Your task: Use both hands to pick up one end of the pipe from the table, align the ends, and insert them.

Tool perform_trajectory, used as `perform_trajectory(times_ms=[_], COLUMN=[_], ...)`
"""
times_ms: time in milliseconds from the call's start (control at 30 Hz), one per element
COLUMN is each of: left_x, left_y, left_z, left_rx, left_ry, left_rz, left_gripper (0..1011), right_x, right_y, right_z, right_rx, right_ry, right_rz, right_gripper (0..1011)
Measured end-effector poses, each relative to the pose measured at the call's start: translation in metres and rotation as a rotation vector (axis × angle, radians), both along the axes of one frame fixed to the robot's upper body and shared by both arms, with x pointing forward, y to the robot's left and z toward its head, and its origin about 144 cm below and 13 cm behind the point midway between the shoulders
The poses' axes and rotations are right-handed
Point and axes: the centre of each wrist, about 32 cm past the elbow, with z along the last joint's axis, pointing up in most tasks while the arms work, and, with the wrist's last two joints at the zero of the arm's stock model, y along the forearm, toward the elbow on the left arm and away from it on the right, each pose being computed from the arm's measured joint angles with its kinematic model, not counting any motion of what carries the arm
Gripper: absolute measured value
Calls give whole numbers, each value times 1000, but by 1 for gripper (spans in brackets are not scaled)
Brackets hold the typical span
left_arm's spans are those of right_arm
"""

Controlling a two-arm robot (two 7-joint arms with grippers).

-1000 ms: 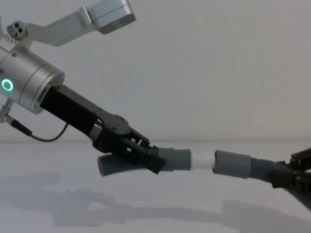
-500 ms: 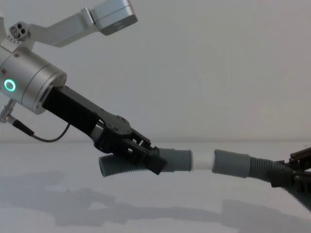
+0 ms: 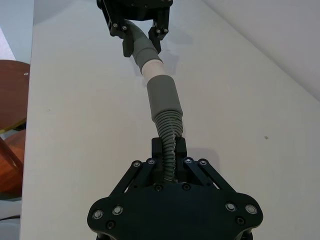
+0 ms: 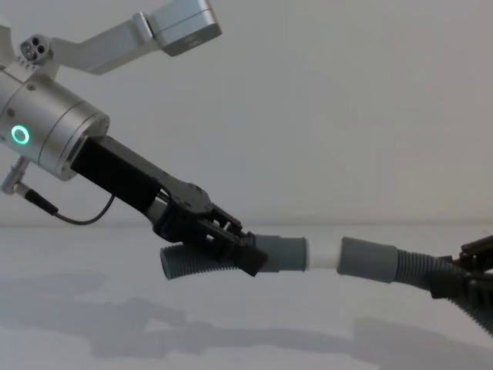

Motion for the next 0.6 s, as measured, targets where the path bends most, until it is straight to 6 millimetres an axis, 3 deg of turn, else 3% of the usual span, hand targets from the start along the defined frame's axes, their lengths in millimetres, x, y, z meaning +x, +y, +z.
perform_trajectory(times_ms=[600], left_x=[0], left_y=[-3], left_z=[0], left_rx=[-2], left_ry=[-1], left_rz=[-9], left_gripper=[342], right_x=[-1], right_y=[-1], right_z=[0], right_rx=[-2], right_ry=[-2], right_rz=[9], right_gripper=[124])
